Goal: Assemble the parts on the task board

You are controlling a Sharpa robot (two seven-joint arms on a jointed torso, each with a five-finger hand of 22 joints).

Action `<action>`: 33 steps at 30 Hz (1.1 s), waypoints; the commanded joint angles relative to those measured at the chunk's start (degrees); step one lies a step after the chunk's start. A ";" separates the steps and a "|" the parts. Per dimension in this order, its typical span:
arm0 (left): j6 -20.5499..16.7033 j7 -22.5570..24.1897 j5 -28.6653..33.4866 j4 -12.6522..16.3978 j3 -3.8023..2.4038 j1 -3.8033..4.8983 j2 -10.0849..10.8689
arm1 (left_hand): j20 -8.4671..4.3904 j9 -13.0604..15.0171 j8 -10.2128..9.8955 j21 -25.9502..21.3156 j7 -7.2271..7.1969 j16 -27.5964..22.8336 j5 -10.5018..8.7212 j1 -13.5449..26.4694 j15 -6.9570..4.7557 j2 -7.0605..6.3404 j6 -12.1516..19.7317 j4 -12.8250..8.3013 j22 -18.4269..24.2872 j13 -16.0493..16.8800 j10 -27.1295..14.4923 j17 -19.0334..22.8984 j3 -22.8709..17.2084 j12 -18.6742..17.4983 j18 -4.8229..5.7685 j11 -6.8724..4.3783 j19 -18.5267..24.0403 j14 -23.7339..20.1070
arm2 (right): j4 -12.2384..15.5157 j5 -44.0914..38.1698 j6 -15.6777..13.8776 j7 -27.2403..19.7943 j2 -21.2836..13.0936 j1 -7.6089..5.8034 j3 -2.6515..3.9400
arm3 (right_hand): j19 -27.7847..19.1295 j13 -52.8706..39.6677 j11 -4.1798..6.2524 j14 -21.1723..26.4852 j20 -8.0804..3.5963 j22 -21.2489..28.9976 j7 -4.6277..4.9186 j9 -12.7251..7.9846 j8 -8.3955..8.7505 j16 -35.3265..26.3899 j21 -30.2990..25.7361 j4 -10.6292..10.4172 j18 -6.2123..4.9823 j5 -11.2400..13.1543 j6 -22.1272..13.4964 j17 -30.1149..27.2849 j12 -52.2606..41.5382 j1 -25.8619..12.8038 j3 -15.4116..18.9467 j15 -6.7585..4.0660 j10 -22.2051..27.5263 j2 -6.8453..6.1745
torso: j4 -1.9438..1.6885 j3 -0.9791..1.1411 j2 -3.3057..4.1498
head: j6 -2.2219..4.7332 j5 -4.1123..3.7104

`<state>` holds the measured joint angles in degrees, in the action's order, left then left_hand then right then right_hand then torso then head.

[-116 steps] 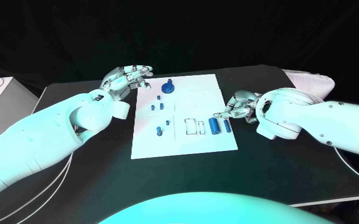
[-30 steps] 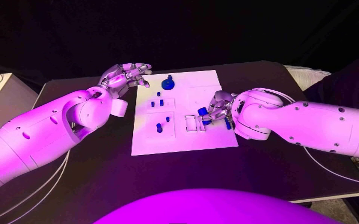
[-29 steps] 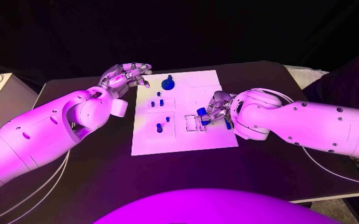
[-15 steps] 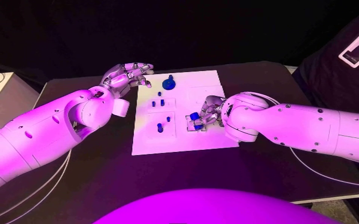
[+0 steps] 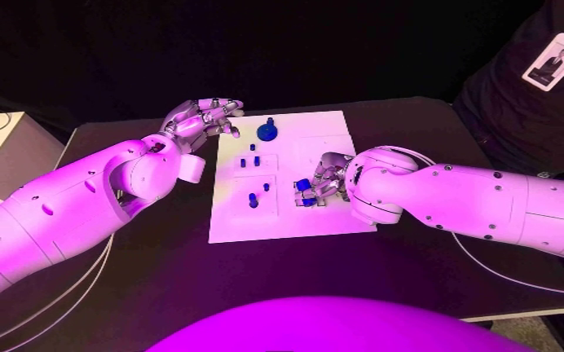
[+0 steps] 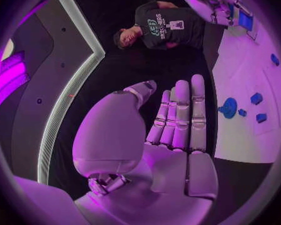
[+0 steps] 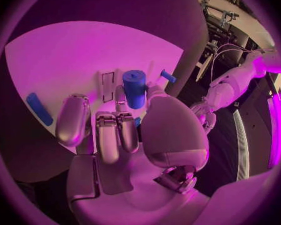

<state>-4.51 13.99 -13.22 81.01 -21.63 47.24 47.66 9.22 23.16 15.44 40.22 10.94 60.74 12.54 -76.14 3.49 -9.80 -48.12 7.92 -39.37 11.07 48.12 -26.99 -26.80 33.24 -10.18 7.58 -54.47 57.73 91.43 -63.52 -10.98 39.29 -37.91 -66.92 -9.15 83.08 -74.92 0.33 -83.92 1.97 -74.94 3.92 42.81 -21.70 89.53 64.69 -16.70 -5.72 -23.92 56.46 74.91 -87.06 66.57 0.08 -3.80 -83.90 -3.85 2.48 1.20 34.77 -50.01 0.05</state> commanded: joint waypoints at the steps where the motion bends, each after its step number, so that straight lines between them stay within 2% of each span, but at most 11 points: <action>1: 0.72 0.19 -0.17 0.19 -0.04 0.02 0.00 | -0.09 0.04 0.16 -0.36 0.04 0.10 0.10 -0.07 0.16 0.48 0.36 0.32 0.10 -0.09 -0.25 -0.09 -0.09 0.35 -0.30 0.04 -0.43 -0.25 | -0.02 -0.42 1.43 -0.31 0.21 0.05 0.00 | -0.03 -12.53 0.19 -5.91 0.16 0.00 -0.25 0.03 0.28 0.15 -0.40 -0.08 1.01 0.32 0.78 14.33 0.21 -0.52 -0.36 -0.26 -4.24 -0.21 | -0.01 0.04 0.02 | 0.01 0.05; 12: 0.79 0.08 -0.18 0.23 -0.04 0.02 0.05 | -0.09 0.04 0.16 -0.36 0.04 0.10 0.10 -0.07 0.16 0.48 0.36 0.32 0.10 -0.09 -0.25 -0.09 -0.09 0.35 -0.30 0.04 -0.43 -0.25 | -2.07 -0.68 1.13 -0.31 0.92 0.04 0.01 | -0.11 -12.31 0.16 -5.89 0.19 0.05 -0.22 0.36 0.26 0.11 -0.74 -0.15 0.96 1.59 0.76 14.25 0.54 -1.81 -0.12 -0.23 -4.06 -0.77 | 0.06 0.06 0.02 | 0.01 0.41; 14: 0.80 0.07 -0.18 0.23 -0.04 0.02 0.05 | -0.09 0.04 0.16 -0.36 0.04 0.10 0.10 -0.07 0.16 0.48 0.36 0.32 0.10 -0.09 -0.25 -0.09 -0.09 0.35 -0.30 0.04 -0.43 -0.25 | -2.40 -0.69 1.10 -0.34 1.05 0.04 0.01 | -0.13 -12.25 0.15 -5.87 0.21 0.02 -0.22 0.62 0.22 0.08 -0.89 -0.17 0.94 3.11 0.73 14.19 0.64 -2.59 -0.02 -0.23 -4.02 -0.89 | 0.05 0.11 0.00 | 0.01 0.43; 20: 0.84 0.05 -0.18 0.23 -0.04 0.02 0.07 | -0.09 0.04 0.16 -0.36 0.04 0.10 0.10 -0.07 0.16 0.48 0.36 0.32 0.10 -0.09 -0.25 -0.09 -0.09 0.35 -0.30 0.04 -0.43 -0.25 | -3.03 -0.71 1.00 -0.47 1.40 0.04 0.00 | -0.15 -12.08 0.14 -5.85 0.23 -0.01 -0.21 1.07 0.14 0.04 -1.15 -0.17 0.91 5.51 0.69 14.10 0.91 -3.81 0.23 -0.21 -3.88 -0.99 | 0.07 0.14 0.00 | 0.01 0.51; 25: 0.91 0.00 -0.22 0.22 -0.04 0.02 0.05 | -0.09 0.04 0.16 -0.36 0.04 0.10 0.10 -0.07 0.16 0.48 0.36 0.32 0.10 -0.09 -0.25 -0.09 -0.09 0.35 -0.30 0.04 -0.43 -0.25 | -3.15 -0.71 0.88 -0.66 1.53 0.05 0.00 | -0.18 -11.94 0.15 -5.81 0.23 -0.05 -0.22 1.72 -0.05 -0.05 -1.54 -0.24 0.87 9.78 0.71 13.90 1.17 -5.65 0.99 -0.21 -3.76 -1.44 | 0.10 0.17 0.00 | 0.01 0.66; 33: 1.08 -0.13 -0.27 0.21 -0.04 0.02 0.02 | -0.09 0.02 0.16 -0.47 0.06 0.11 0.09 -0.17 0.17 0.51 0.48 0.44 0.18 -0.11 -0.32 -0.10 -0.05 0.39 -0.30 0.06 -0.50 -0.27 | -2.92 -0.72 0.54 -1.21 1.58 0.07 0.00 | -0.24 -11.72 0.14 -5.75 0.24 -0.03 -0.22 2.48 -0.21 -0.18 -2.19 -0.35 0.80 14.43 0.58 13.65 1.57 -8.06 2.19 -0.21 -3.58 -3.04 | 0.08 0.16 -0.02 | 0.01 0.63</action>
<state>-4.44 13.69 -13.31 81.07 -21.64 47.25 47.75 9.22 23.17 15.44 39.95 10.94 60.74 12.54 -76.14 3.49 -9.80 -48.12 7.92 -39.24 11.02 48.12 -27.03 -26.80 33.24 -10.18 7.58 -54.47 57.73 88.40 -63.67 -10.69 39.01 -36.40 -66.90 -9.15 83.08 -74.95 0.34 -83.92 1.97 -74.92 3.38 45.29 -21.95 89.53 62.75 -17.01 -5.72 -9.48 57.01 74.91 -85.66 58.84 2.04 -3.80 -83.90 -7.18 2.58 1.35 34.76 -50.01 0.78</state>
